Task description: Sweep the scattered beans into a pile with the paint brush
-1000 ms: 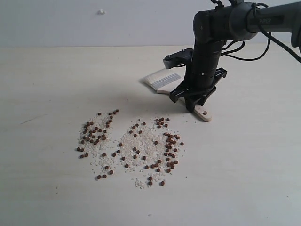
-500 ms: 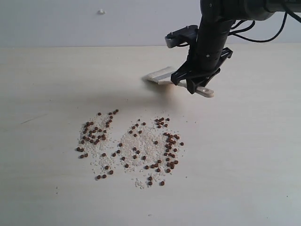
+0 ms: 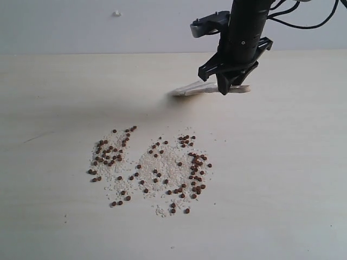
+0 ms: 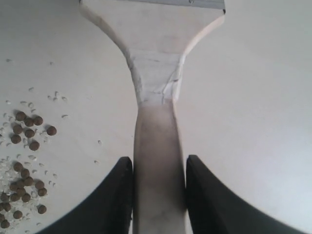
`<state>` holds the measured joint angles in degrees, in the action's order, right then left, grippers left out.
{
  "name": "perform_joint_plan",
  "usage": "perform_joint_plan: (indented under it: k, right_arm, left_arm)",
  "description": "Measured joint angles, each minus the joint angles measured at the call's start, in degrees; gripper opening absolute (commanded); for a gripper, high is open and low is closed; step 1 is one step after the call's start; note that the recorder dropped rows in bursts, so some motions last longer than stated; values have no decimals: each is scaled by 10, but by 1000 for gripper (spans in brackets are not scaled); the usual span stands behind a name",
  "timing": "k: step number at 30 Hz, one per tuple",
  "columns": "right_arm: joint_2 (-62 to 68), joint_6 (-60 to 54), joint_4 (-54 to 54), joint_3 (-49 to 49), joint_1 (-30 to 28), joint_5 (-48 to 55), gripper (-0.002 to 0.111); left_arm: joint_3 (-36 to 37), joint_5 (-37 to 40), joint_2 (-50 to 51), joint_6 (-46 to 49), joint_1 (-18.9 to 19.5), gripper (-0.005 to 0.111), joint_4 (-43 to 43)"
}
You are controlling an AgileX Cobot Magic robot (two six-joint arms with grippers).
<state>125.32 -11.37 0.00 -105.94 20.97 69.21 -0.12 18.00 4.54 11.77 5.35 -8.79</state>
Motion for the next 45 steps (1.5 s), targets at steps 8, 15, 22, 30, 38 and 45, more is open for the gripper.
perform_joint_plan:
  k: [8,15,22,30,38,45]
  right_arm:
    - [-1,-13,0,-14,0,5,0]
    - [-1,-17,0,-14,0,6,0]
    - [-1,-19,0,-14,0,7,0]
    - [-1,-21,0,-28,0,9,0]
    - [-1,-27,30,-72,0,10,0]
    - [2,-34,42,-74,0,10,0]
  left_arm:
    - [2,-26,0,53,0,0,32]
    - [3,-277,-1,-40,0,0,-45]
    - [3,-435,7,-336,0,0,2]
    - [-79,-654,160,-406,0,0,124]
    - [-306,-680,508,-394,0,54,451]
    - [-512,-701,925,-266,-100,90,651]
